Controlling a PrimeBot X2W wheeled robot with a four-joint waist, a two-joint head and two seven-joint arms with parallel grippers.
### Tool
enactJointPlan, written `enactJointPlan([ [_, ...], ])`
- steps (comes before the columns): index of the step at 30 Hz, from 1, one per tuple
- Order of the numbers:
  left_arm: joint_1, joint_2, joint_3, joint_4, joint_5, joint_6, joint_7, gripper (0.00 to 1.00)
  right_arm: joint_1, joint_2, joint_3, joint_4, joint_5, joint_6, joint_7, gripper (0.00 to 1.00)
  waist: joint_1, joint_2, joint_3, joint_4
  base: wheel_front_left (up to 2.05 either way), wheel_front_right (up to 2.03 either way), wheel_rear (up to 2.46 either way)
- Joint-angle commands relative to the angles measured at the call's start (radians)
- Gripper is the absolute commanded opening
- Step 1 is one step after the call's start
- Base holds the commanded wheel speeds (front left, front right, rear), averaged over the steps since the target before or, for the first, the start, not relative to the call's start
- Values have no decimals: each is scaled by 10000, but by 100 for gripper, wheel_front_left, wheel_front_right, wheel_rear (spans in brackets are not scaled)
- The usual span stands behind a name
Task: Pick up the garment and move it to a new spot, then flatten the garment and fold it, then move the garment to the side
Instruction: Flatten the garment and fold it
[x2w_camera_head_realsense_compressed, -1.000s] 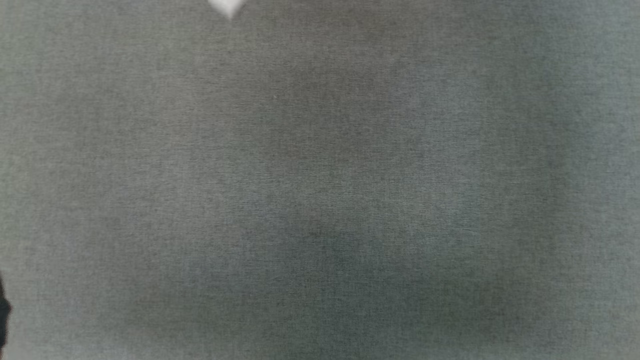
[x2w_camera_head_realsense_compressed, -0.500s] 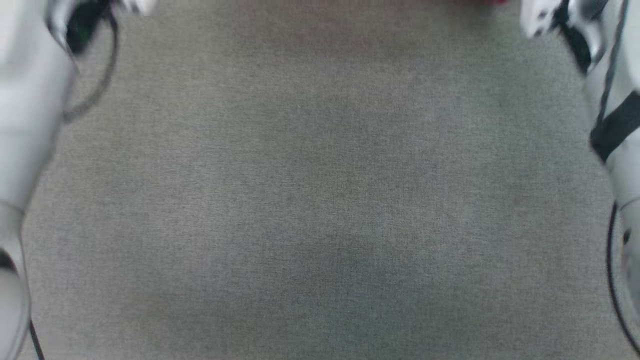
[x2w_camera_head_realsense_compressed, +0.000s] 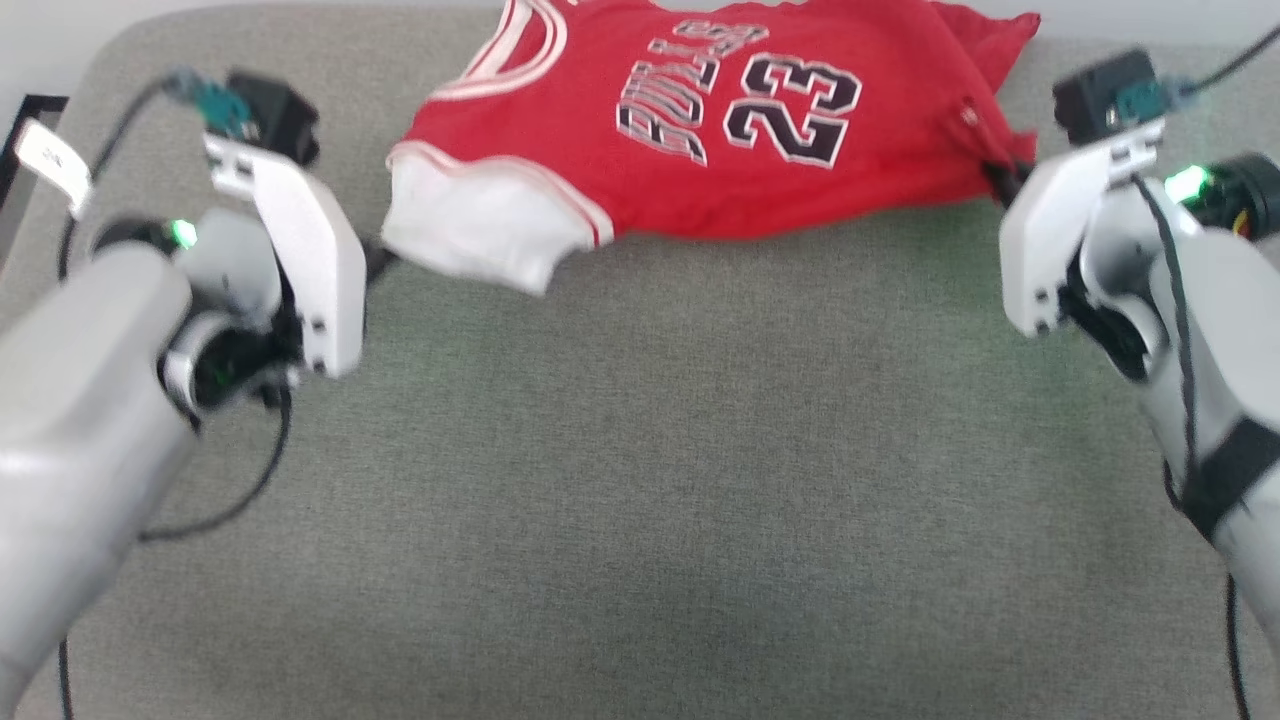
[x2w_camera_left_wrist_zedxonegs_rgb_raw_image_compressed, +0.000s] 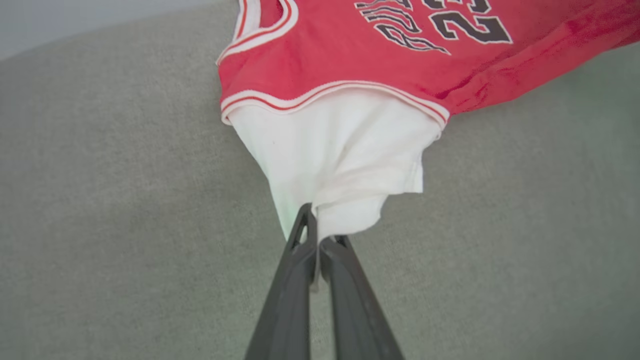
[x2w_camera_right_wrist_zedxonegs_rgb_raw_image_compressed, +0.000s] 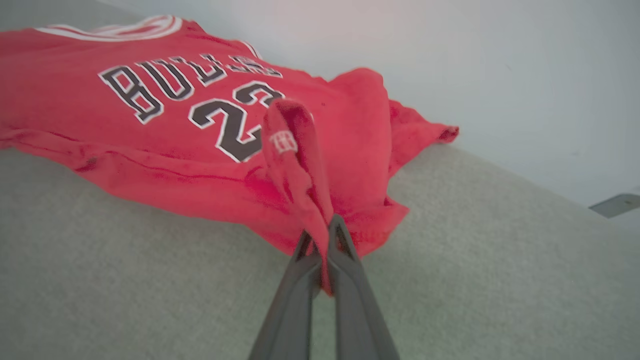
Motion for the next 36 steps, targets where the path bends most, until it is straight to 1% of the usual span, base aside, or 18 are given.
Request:
enactJointPlan([
  [1, 512, 237, -67, -579, -156, 305, 178, 0, 599, -369, 253, -687, 373, -3, 343, 0, 0, 0, -168, 41, 0, 0, 0],
  [4, 1322, 732, -110, -1727, -432, 929, 389, 0, 1518, -1014, 381, -1943, 1008, -3, 989, 0, 0, 0, -308, 50, 0, 0, 0],
  [10, 2832, 1687, -180, -3938, -848, 2101, 492, 0, 3355, -2085, 0, -4266, 1637, -3, 2062, 0, 0, 0, -534, 23, 0, 0, 0],
  [14, 3647, 2261, -267, -5132, -1009, 2751, 404, 0, 4656, -2618, -299, -5833, 1869, -5, 2864, 0, 0, 0, -641, 11, 0, 0, 0],
  [16, 4004, 2481, -253, -5643, -1116, 3057, 346, 0, 5313, -2802, -660, -6404, 2013, -3, 3268, 0, 0, 0, -674, 3, 0, 0, 0],
  [19, 4460, 2811, -296, -6277, -1247, 3473, 300, 0, 6238, -2860, -1201, -7249, 2137, -3, 3747, 0, 0, 0, -715, 5, 0, 0, 0],
  [20, 4460, 2811, -296, -6277, -1247, 3473, 300, 0, 6238, -2860, -1201, -7249, 2137, -3, 3747, 0, 0, 0, -715, 5, 0, 0, 0],
  [28, 5646, 3438, -505, -7614, -1653, 4419, 284, 0, 8469, -2737, -2192, -9142, 2428, -3, 4857, 0, 0, 0, -789, -134, 0, 0, 0],
  [32, 6081, 3644, -629, -8136, -1877, 4742, 387, 0, 9248, -2635, -2678, -9756, 2500, -3, 5173, 0, 0, 0, -791, -194, 0, 0, 0],
  [36, 6009, 3858, -598, -8529, -1881, 4880, 530, 0, 9592, -2403, -3223, -10148, 2448, -3, 5214, 0, 0, 0, -759, -227, 0, 0, 0],
])
